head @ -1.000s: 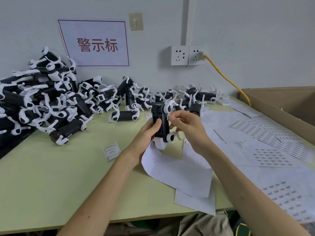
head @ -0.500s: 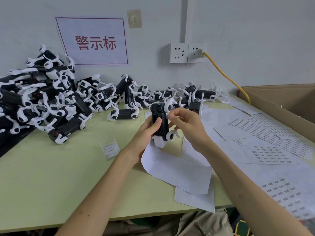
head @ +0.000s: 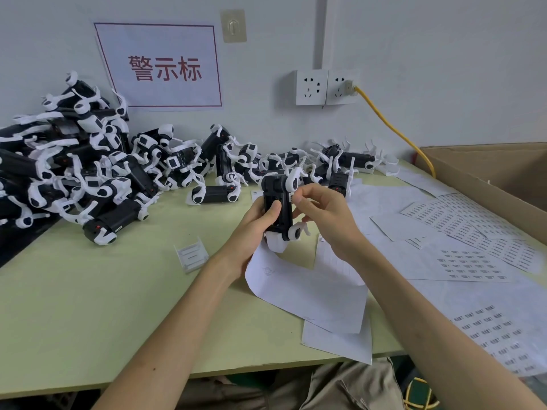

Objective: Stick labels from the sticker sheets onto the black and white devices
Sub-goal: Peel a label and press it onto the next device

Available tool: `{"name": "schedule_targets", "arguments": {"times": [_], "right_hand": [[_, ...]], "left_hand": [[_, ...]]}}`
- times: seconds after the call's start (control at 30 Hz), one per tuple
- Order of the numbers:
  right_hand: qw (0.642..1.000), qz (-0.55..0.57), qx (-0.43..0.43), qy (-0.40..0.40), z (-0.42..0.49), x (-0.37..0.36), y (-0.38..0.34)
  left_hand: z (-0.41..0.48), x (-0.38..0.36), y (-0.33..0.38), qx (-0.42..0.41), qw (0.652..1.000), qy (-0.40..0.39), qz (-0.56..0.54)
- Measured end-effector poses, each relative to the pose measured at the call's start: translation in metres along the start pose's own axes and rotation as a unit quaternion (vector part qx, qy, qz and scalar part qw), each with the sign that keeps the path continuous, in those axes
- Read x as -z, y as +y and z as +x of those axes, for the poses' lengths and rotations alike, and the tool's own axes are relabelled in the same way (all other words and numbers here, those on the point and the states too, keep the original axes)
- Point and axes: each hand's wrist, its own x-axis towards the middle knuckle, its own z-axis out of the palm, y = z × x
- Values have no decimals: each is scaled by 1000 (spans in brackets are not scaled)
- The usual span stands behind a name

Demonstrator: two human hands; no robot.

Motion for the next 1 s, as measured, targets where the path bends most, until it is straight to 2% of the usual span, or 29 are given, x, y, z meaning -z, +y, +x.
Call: {"name": "schedule_targets", "arguments": {"times": [1.0], "right_hand": [[1000,-10,2,15,0,0,1]], "left_hand": [[-3,-4,3,-10,1000,-5,2]]}}
